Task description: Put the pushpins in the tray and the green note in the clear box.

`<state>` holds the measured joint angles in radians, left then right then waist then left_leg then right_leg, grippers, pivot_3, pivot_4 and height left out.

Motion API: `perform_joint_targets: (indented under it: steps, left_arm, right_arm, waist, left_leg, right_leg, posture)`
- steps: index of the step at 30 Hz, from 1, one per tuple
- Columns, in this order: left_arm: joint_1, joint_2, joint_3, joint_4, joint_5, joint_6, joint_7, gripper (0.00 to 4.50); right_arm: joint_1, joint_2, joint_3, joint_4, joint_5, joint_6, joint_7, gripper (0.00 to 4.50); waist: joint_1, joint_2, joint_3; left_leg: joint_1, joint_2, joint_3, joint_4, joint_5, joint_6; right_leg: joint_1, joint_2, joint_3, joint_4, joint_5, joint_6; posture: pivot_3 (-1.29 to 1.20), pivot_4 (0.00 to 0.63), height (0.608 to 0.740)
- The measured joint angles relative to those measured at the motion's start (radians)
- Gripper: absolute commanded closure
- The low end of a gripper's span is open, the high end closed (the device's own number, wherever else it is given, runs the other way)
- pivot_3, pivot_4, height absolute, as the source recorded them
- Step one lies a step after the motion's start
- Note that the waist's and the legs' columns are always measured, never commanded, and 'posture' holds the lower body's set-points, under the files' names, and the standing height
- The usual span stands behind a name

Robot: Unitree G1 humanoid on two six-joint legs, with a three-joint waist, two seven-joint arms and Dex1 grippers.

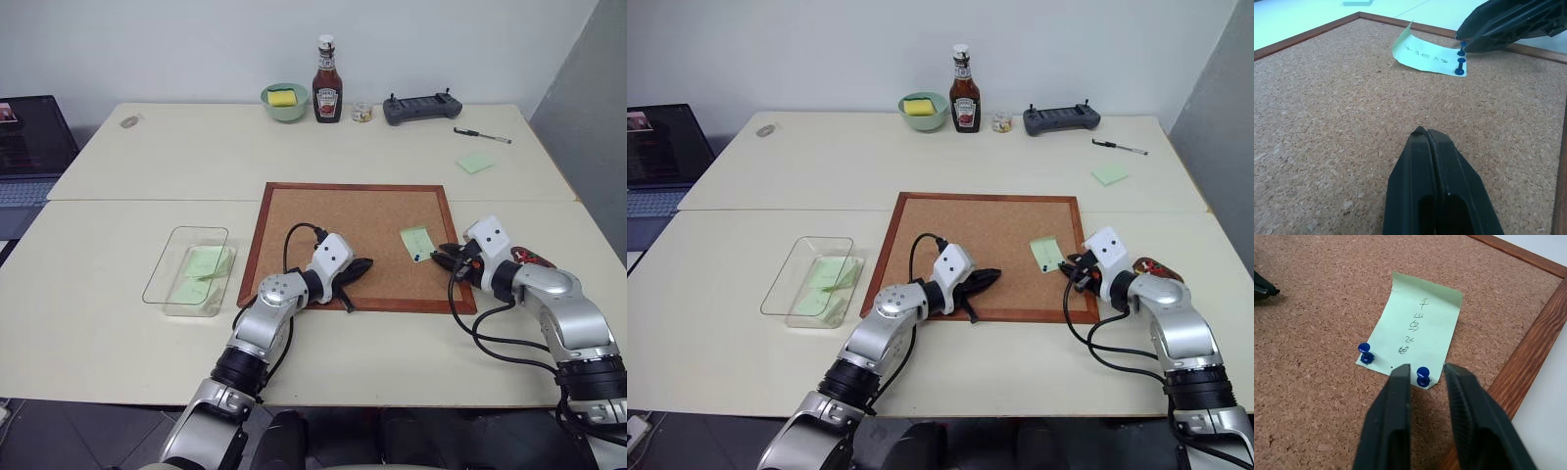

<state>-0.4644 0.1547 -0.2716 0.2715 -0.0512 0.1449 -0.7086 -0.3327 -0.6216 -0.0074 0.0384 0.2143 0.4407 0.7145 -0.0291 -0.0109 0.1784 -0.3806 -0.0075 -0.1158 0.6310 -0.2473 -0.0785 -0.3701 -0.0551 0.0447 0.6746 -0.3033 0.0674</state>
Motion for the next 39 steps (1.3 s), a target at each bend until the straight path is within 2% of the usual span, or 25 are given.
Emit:
perform_joint_targets:
  steps: [2, 12, 20, 29, 32, 39]
  left_arm:
    - [0.0, 0.0, 0.0, 0.0, 0.001, 0.0, 0.0, 4.5]
    - [0.001, 0.0, 0.0, -0.003, 0.001, 0.0, -0.002, 4.5]
    - [0.001, -0.001, 0.0, -0.002, 0.001, 0.002, -0.001, 4.5]
    - [0.0, -0.001, -0.001, -0.002, 0.002, 0.003, -0.001, 4.5]
    - [0.0, -0.002, -0.001, -0.001, 0.002, 0.003, -0.001, 4.5]
    - [-0.005, -0.005, -0.001, 0.008, 0.004, 0.005, 0.0, 4.5]
  right_arm:
    - [0.0, 0.0, 0.001, 0.0, -0.001, 0.0, 0.005, 4.49]
    - [0.011, 0.001, -0.011, -0.034, 0.009, 0.032, 0.003, 4.49]
    - [0.017, 0.014, -0.053, -0.153, 0.084, 0.05, 0.005, 4.49]
    - [0.014, 0.008, -0.091, -0.177, 0.12, 0.073, 0.0, 4.49]
    - [0.018, -0.027, -0.117, -0.181, 0.12, 0.075, 0.004, 4.49]
    - [0.146, -0.212, -0.197, -0.173, 0.084, 0.07, 0.054, 4.49]
  waist:
    - [0.0, 0.0, 0.0]
    - [0.0, 0.0, 0.0]
    - [-0.001, 0.0, 0.0]
    - [0.0, 0.0, 0.0]
    - [0.001, 0.0, 0.0]
    - [0.0, 0.003, -0.002]
  left_leg:
    - [0.0, 0.0, 0.0, 0.0, 0.0, 0.0]
    - [-0.001, 0.0, 0.0, 0.0, 0.0, 0.0]
    - [0.0, 0.0, 0.0, 0.0, 0.0, 0.0]
    - [0.0, 0.0, 0.0, 0.0, 0.0, 0.0]
    - [0.0, 0.0, 0.0, 0.0, 0.0, 0.0]
    - [0.001, 0.0, 0.001, 0.0, 0.0, 0.0]
  right_leg:
    - [0.0, 0.0, 0.0, 0.0, 0.0, 0.0]
    - [0.0, 0.0, 0.0, 0.0, 0.0, 0.0]
    - [0.0, 0.0, 0.0, 0.0, 0.0, 0.0]
    - [0.0, 0.0, 0.0, 0.0, 0.0, 0.0]
    - [0.0, 0.0, 0.0, 0.0, 0.0, 0.0]
    - [0.001, 0.0, 0.001, 0.0, 0.0, 0.0]
  posture:
    - [0.0, 0.15, 0.74]
    - [0.0, 0.15, 0.74]
    - [0.0, 0.15, 0.74]
    - [0.0, 0.15, 0.74]
    - [0.0, 0.15, 0.74]
    - [0.0, 0.15, 0.74]
